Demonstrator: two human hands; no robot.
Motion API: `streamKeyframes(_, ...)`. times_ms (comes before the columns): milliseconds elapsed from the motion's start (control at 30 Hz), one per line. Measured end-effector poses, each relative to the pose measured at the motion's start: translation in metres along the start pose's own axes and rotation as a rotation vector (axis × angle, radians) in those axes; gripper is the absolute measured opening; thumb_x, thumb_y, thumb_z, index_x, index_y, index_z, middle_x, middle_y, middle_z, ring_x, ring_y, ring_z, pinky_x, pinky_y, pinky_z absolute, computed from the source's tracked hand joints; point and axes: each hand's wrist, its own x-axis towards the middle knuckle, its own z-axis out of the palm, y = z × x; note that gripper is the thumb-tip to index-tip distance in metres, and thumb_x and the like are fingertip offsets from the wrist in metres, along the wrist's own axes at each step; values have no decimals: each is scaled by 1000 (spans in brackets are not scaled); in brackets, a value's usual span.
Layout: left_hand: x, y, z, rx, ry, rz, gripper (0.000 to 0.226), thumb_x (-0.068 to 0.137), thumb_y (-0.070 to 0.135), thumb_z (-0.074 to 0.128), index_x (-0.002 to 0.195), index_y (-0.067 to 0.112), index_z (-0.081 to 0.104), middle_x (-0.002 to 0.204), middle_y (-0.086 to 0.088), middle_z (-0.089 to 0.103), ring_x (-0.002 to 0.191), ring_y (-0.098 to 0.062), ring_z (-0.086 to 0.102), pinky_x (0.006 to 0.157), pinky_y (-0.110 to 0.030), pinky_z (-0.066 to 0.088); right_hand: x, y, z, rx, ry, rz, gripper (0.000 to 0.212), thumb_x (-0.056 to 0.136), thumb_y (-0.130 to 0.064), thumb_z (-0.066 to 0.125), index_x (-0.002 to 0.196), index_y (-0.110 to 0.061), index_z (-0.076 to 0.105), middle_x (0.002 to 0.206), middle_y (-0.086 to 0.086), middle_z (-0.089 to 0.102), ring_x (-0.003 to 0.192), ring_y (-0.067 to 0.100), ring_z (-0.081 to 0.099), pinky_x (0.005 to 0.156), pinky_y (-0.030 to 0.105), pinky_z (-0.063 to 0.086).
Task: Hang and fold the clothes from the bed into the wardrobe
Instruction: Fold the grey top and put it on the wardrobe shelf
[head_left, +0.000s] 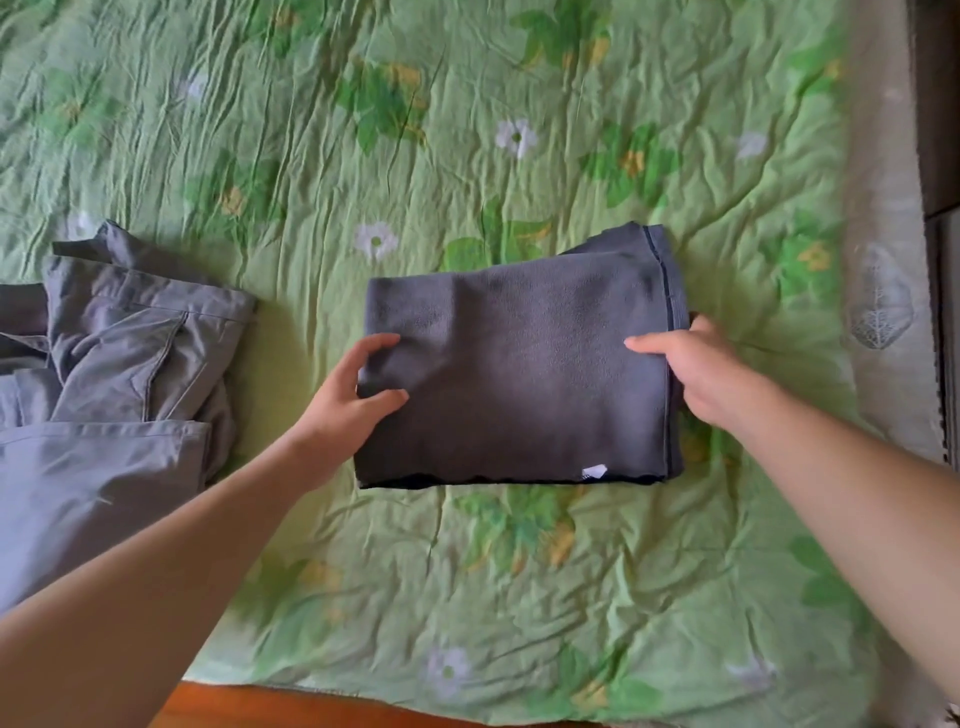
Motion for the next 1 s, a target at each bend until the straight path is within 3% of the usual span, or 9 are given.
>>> streamKeyframes(133,12,5,-2,-151,91,-63,70,92,-1,64,137,46,40,116,-22,68,100,-34,71,87,-50,58,-2,-6,0,-6,-10,-13,48,59,-12,84,102,-12,63,98,8,75,87,26,74,79,40,59)
streamKeyframes(200,17,13,-2,-80,86,-7,65,92,-9,57,133,41,49,118,-22,66,102,-39,68,88,-54,58,-7,-12,1,50,-6,-31,42,63,-4,80,97,-13,57,101,10,71,86,25,73,75,40,59)
streamKeyframes(333,19,31,-8,59,85,175,57,90,-10,55,108,40,73,117,-1,64,90,-20,66,77,-35,58,-22,-31,-1,140,-27,-211,45,52,-5,76,94,-21,65,96,6,75,85,22,74,73,37,60)
streamKeyframes(467,18,30,-23,44,128,236,53,93,-6,59,114,40,72,116,5,57,99,-37,64,90,-46,58,-32,-41,-8,-19,134,-469,75,57,-17,80,111,-55,45,103,-17,68,89,2,67,73,18,51)
streamKeyframes(567,31,22,-24,127,191,198,53,94,-8,57,130,30,63,130,9,51,108,-35,63,96,-41,56,-17,-45,-3,-74,174,-408,94,73,-15,77,141,-51,24,121,0,63,96,9,65,84,29,52)
streamKeyframes(667,48,18,-18,371,285,116,59,96,6,60,151,21,41,156,-1,28,125,-13,48,108,-37,44,-8,-45,12,-352,226,-483,90,86,-10,68,156,-35,18,113,3,61,95,15,63,91,38,51)
streamKeyframes(767,58,20,-2,634,294,218,64,96,18,61,153,27,35,162,-10,14,146,-24,25,119,-42,28,-2,-42,28,-815,336,-788,75,88,-23,69,154,-22,34,149,18,37,134,40,38,107,51,38)
streamKeyframes(833,67,25,8,747,265,311,66,95,24,61,154,30,33,163,-12,12,150,-31,16,121,-46,21,10,-50,34,-1036,250,-904,74,87,-33,69,153,-24,38,161,15,24,146,40,25,113,56,32)
streamKeyframes(1000,118,37,1,923,214,261,71,97,47,53,158,37,17,168,-7,1,154,-31,1,121,-52,15,60,-93,46,-1325,19,-783,82,88,-66,54,156,-33,23,168,1,13,155,26,6,119,65,12)
